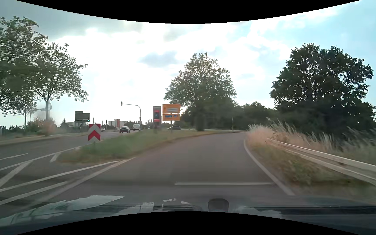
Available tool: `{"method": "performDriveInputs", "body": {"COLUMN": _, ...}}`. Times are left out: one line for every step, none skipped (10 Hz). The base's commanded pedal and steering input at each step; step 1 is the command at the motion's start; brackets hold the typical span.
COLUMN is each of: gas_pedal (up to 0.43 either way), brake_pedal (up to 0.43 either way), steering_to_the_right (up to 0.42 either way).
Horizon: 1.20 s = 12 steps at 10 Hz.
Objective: Follow the waypoints while adhering to traffic rules and regulations
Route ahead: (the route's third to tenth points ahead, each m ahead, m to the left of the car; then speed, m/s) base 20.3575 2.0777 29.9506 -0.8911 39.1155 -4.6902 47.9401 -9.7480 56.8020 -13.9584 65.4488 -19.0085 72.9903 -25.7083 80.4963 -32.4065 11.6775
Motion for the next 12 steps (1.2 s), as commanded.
{"method": "performDriveInputs", "body": {"gas_pedal": 0.087, "brake_pedal": 0.0, "steering_to_the_right": 0.062}}
{"method": "performDriveInputs", "body": {"gas_pedal": 0.11, "brake_pedal": 0.0, "steering_to_the_right": 0.058}}
{"method": "performDriveInputs", "body": {"gas_pedal": 0.118, "brake_pedal": 0.0, "steering_to_the_right": 0.052}}
{"method": "performDriveInputs", "body": {"gas_pedal": 0.118, "brake_pedal": 0.0, "steering_to_the_right": 0.047}}
{"method": "performDriveInputs", "body": {"gas_pedal": 0.118, "brake_pedal": 0.0, "steering_to_the_right": 0.046}}
{"method": "performDriveInputs", "body": {"gas_pedal": 0.118, "brake_pedal": 0.0, "steering_to_the_right": 0.046}}
{"method": "performDriveInputs", "body": {"gas_pedal": 0.118, "brake_pedal": 0.0, "steering_to_the_right": 0.046}}
{"method": "performDriveInputs", "body": {"gas_pedal": 0.118, "brake_pedal": 0.0, "steering_to_the_right": 0.046}}
{"method": "performDriveInputs", "body": {"gas_pedal": 0.118, "brake_pedal": 0.0, "steering_to_the_right": 0.046}}
{"method": "performDriveInputs", "body": {"gas_pedal": 0.118, "brake_pedal": 0.0, "steering_to_the_right": 0.046}}
{"method": "performDriveInputs", "body": {"gas_pedal": 0.118, "brake_pedal": 0.0, "steering_to_the_right": 0.046}}
{"method": "performDriveInputs", "body": {"gas_pedal": 0.118, "brake_pedal": 0.0, "steering_to_the_right": 0.046}}
